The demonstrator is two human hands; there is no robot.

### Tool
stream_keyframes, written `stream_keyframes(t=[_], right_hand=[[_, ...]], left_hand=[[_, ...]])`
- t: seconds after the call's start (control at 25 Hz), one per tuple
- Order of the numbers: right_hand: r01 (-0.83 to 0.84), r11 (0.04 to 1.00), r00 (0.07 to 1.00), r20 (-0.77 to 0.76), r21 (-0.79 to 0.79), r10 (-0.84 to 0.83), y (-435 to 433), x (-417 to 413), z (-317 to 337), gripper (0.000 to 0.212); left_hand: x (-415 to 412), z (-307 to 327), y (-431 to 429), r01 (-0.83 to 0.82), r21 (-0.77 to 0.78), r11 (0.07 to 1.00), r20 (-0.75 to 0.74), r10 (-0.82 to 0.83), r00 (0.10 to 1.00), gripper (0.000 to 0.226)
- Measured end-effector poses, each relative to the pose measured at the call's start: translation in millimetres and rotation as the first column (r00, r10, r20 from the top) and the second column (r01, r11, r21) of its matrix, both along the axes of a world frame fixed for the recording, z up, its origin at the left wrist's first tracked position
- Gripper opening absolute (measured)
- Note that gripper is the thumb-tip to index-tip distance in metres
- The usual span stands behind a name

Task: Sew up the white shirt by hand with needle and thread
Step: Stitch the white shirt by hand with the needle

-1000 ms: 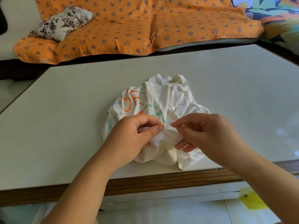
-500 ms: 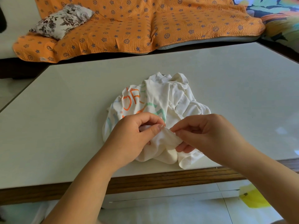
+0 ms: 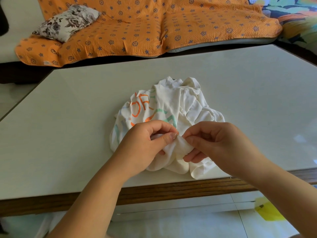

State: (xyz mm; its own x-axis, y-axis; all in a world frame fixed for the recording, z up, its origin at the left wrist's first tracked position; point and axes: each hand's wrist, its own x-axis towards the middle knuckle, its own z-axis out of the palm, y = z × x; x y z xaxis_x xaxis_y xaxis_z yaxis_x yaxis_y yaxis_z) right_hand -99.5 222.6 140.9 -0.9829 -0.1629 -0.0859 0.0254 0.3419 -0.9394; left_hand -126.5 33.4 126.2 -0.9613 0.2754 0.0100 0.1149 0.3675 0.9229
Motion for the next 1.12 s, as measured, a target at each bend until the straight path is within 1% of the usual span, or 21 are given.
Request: stream_keyframes(t=[0.16, 0.24, 0.32, 0.44, 0.52, 0.64, 0.76, 0.88, 0.96, 1.12], right_hand=[[0.023, 0.993, 0.997, 0.073, -0.118, -0.015, -6, -1, -4, 0.011], [0.024, 0.99, 0.997, 0.077, -0.138, -0.014, -6, -2, -4, 0.01], [0.036, 0.987, 0.997, 0.076, -0.155, -0.024, -6, -3, -3, 0.01], [0.05, 0.987, 0.997, 0.062, -0.15, -0.041, -7, -4, -5, 0.01], [0.043, 0.991, 0.998, 0.046, -0.13, -0.037, -7, -5, -7, 0.009], [-0.005, 0.999, 1.0, -0.001, -0.038, 0.005, -8, -1, -8, 0.011], [-0.045, 0.999, 0.994, -0.096, 0.011, 0.046, -11, 4, -8, 0.01], [-0.029, 0.995, 0.98, -0.192, 0.095, 0.047, -12, 3, -13, 0.01], [-0.046, 0.99, 0.972, -0.221, 0.136, 0.076, -12, 2, -15, 0.008], [-0.09, 0.981, 0.95, -0.282, 0.17, 0.136, -13, 1, -17, 0.008]], left_hand=[[0, -3, 3, -0.005, 0.111, 0.994, 0.128, -0.009, 0.992, 0.006], [0, -2, 2, 0.002, 0.183, 0.983, 0.201, -0.04, 0.979, 0.015], [-1, -2, 1, 0.002, 0.228, 0.974, 0.234, -0.057, 0.97, 0.023], [-1, -2, 1, -0.025, 0.27, 0.962, 0.254, -0.046, 0.966, 0.021], [-1, -3, 2, -0.034, 0.276, 0.961, 0.263, -0.041, 0.964, 0.021], [0, -6, 4, -0.046, 0.242, 0.969, 0.274, -0.023, 0.961, 0.028], [1, -8, 7, -0.065, 0.197, 0.978, 0.269, 0.009, 0.963, 0.029], [1, -8, 6, -0.067, 0.173, 0.983, 0.284, 0.016, 0.959, 0.031], [0, -7, 5, -0.074, 0.172, 0.982, 0.298, 0.02, 0.954, 0.032], [-1, -8, 3, -0.086, 0.193, 0.977, 0.323, 0.02, 0.946, 0.032]])
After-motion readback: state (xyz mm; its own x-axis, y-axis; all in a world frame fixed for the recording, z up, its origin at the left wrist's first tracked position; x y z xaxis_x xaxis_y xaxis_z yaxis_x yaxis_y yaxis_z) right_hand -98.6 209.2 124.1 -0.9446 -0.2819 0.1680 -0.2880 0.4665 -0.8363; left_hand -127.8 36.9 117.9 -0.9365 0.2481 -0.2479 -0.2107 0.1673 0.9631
